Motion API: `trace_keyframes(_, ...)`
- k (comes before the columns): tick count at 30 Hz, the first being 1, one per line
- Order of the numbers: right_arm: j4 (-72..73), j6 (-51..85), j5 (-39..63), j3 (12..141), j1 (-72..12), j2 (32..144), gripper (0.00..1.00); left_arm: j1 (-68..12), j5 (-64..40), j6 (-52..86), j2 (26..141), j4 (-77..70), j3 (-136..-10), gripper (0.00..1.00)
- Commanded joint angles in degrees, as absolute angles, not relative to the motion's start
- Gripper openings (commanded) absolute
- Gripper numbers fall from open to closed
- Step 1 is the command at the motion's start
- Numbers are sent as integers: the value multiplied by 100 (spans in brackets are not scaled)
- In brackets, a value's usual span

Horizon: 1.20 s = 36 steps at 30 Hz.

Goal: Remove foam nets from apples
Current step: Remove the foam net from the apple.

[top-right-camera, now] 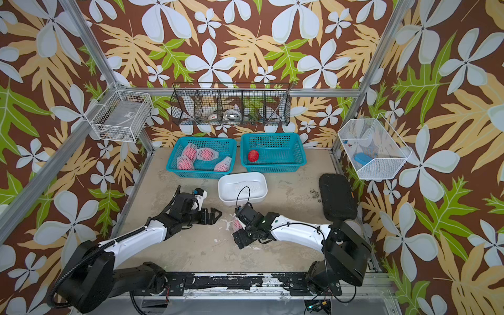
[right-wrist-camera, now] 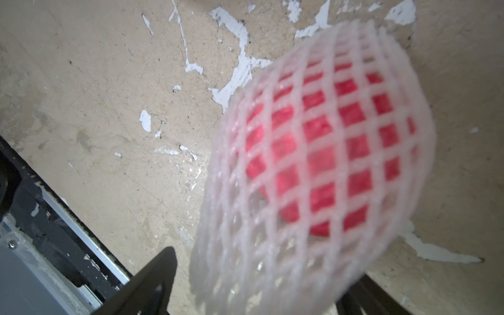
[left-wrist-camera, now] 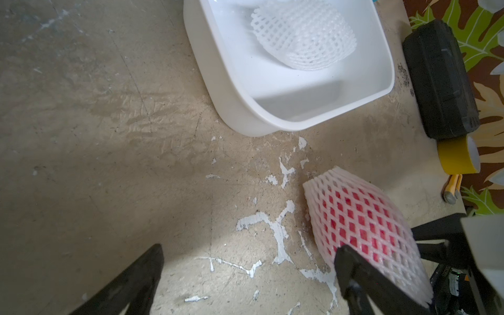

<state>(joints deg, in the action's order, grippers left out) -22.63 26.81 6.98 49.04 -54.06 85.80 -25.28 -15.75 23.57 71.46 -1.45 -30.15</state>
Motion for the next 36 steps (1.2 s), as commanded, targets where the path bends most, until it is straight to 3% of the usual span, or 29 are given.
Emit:
trace_keyframes(1, -2301, 2911, 394, 5037, -5414, 8655, 78, -2514, -1603, 2420, 7171, -273, -2980, 100)
trace_keyframes(5, -2361, 2905, 277, 5171, -5414, 8744, 53, -2513, -1411, 2551, 7066, -295, -2938, 100)
trace_keyframes(9, -2397, 2883, 94, 5251, -5414, 8797, 37, -2514, -1360, 2586, 7038, -296, -2948, 100)
trace_keyframes(11, -2421, 2881, -26, 5286, -5412, 8831, 37, -2513, -1332, 2545, 7073, -237, -2977, 100)
trace_keyframes(14, -2445, 2883, -36, 5344, -5414, 8894, 44, -2514, -1338, 2526, 7110, -223, -2988, 100)
trace_keyframes(16, -2400, 2880, -37, 5327, -5414, 8881, 38, -2514, -1358, 2540, 7104, -253, -2965, 100)
trace_keyframes(20, -2393, 2858, -257, 5369, -5414, 8920, 39, -2518, -1583, 2474, 7159, -298, -2988, 100)
trace_keyframes(25, -2287, 2735, -190, 5405, -5411, 8918, 23, -2514, -1829, 2568, 7174, -467, -2977, 100)
trace_keyframes(27, -2334, 2664, -236, 5485, -5410, 8865, 0, -2514, -1794, 2584, 7147, -482, -2960, 100)
trace_keyframes(36, -3560, 1993, 547, 6514, -5283, 8595, 0, -2514, -1399, 2436, 6920, -154, -3082, 100)
